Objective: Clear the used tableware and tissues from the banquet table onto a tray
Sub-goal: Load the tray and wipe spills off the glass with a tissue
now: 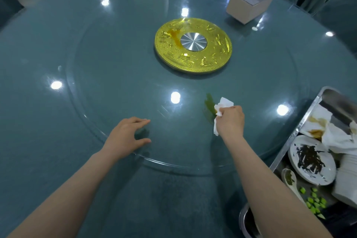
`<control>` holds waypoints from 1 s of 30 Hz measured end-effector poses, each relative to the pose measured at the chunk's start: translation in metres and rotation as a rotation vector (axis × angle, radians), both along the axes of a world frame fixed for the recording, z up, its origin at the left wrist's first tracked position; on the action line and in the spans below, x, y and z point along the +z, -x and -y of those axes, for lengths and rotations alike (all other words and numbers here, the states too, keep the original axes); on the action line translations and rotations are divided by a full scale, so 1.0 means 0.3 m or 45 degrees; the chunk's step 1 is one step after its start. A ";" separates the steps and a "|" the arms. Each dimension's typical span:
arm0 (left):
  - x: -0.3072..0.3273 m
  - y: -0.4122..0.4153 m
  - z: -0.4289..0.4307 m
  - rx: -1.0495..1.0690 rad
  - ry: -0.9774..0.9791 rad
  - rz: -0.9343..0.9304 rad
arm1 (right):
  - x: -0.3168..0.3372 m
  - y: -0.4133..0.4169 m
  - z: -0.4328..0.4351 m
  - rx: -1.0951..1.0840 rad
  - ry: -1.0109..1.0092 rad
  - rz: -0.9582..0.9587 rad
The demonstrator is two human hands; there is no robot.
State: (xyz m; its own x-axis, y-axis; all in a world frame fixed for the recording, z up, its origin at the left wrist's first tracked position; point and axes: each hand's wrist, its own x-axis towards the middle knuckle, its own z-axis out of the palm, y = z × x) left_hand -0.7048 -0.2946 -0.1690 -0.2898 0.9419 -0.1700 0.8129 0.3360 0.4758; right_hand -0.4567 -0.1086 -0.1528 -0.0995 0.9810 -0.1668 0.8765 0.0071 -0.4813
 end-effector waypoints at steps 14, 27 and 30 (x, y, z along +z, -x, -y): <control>-0.033 -0.041 -0.029 0.128 0.340 -0.274 | 0.027 -0.057 -0.054 0.059 -0.030 0.231; 0.001 -0.044 -0.042 0.125 0.382 -0.257 | 0.005 -0.017 0.174 0.391 -0.180 -0.153; 0.003 -0.046 -0.041 0.112 0.380 -0.263 | 0.044 -0.047 0.031 0.117 -0.295 -0.245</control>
